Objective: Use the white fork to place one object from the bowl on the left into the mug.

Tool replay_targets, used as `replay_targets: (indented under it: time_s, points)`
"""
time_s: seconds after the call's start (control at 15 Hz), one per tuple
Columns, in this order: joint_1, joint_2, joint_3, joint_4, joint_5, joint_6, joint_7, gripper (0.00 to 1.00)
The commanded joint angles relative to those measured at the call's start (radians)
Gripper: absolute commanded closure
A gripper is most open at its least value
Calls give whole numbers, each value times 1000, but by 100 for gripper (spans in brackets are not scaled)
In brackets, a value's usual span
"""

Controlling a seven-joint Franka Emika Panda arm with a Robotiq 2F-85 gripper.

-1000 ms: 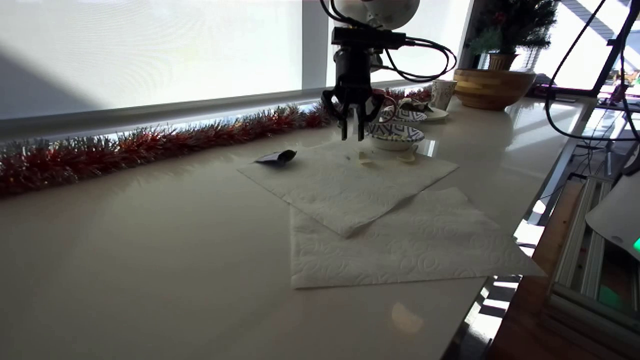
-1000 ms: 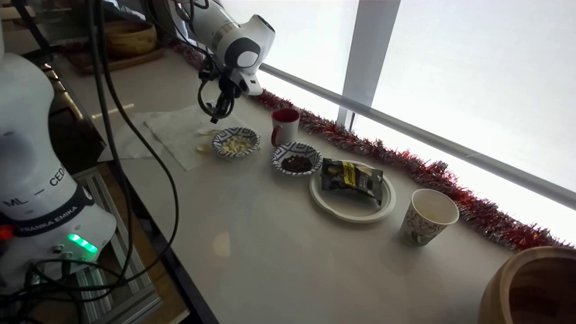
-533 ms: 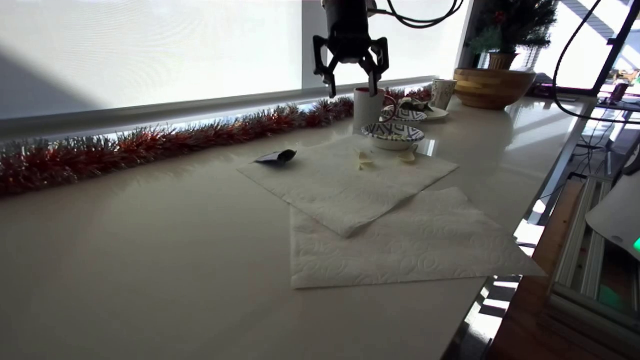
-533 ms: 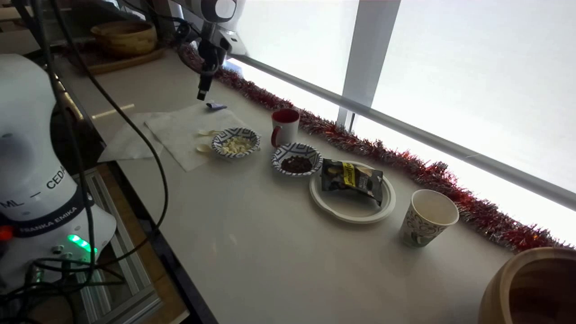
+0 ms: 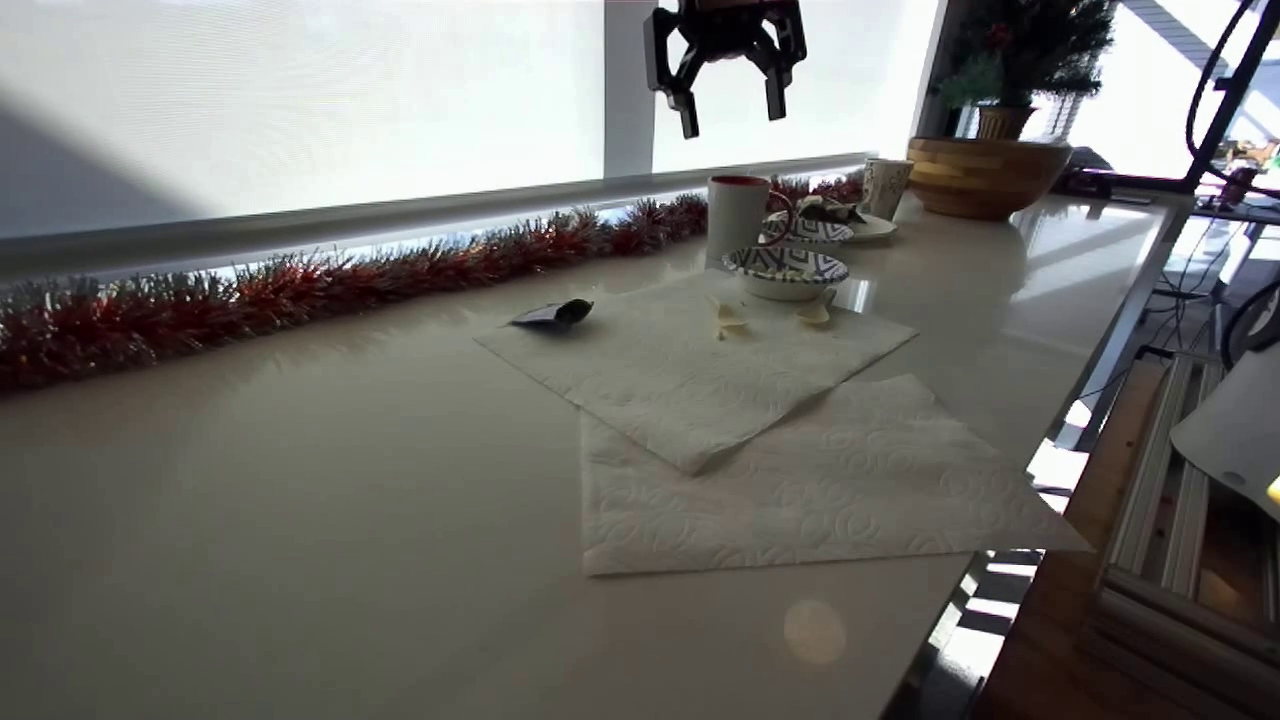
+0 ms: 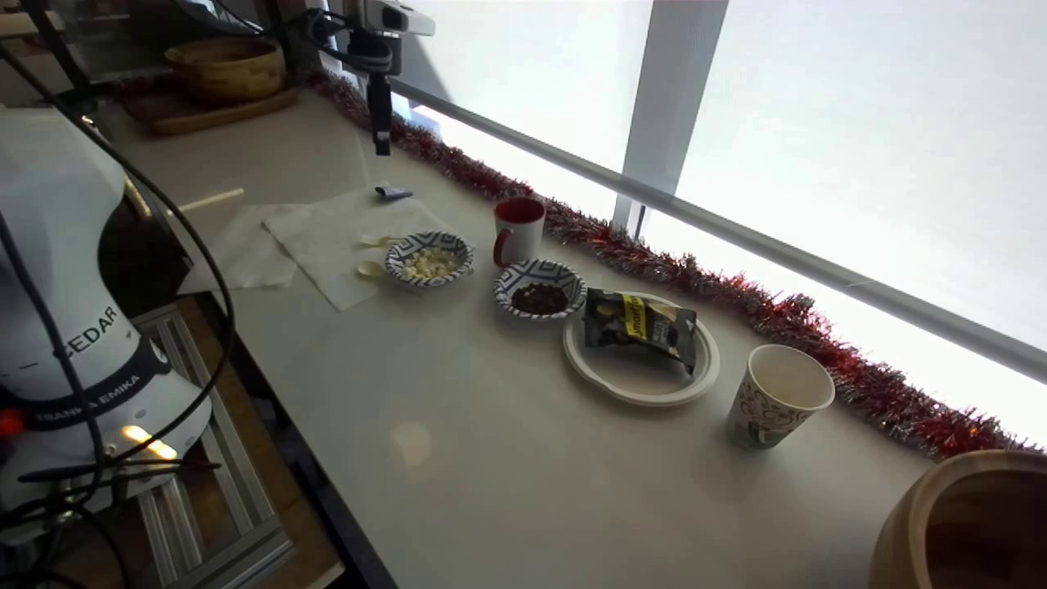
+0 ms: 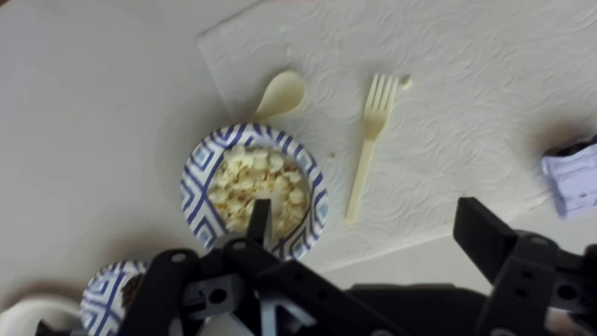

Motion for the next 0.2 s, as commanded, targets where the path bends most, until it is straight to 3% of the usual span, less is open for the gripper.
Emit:
replay_targets:
  time_s: [0.0, 0.13]
  points:
    - [-226, 77, 215, 5, 4, 28, -38, 0]
    - [-250, 64, 240, 14, -64, 45, -13, 0]
